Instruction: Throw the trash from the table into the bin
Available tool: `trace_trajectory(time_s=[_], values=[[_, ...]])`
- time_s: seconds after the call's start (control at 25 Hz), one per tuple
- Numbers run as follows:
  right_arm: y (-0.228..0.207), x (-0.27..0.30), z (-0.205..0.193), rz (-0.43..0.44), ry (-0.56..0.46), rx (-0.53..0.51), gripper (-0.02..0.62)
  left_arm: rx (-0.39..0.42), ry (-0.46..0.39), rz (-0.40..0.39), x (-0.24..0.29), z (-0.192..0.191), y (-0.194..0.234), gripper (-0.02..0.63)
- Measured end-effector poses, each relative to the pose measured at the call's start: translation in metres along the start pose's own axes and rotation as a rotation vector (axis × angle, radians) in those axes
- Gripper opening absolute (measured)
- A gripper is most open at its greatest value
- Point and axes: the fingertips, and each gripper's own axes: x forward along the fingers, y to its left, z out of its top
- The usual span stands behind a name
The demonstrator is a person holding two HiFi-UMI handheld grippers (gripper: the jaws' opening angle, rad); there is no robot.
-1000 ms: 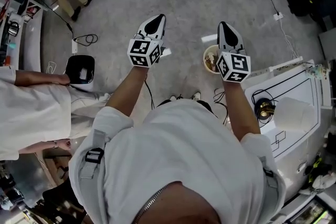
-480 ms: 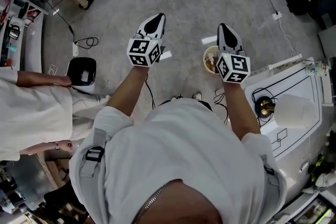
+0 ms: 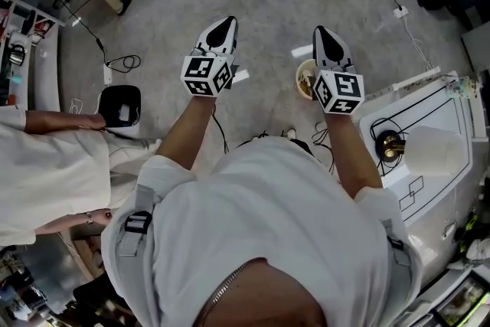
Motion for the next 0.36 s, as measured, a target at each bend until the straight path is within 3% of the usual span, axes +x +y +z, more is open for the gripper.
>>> trace_trajectory(time_s=[0.36], values=[[0.02, 0.008, 0.003, -0.005, 0.002, -0.004, 0.005, -0.031, -0.007, -0.012, -0.008, 0.0, 0.015, 0.011]])
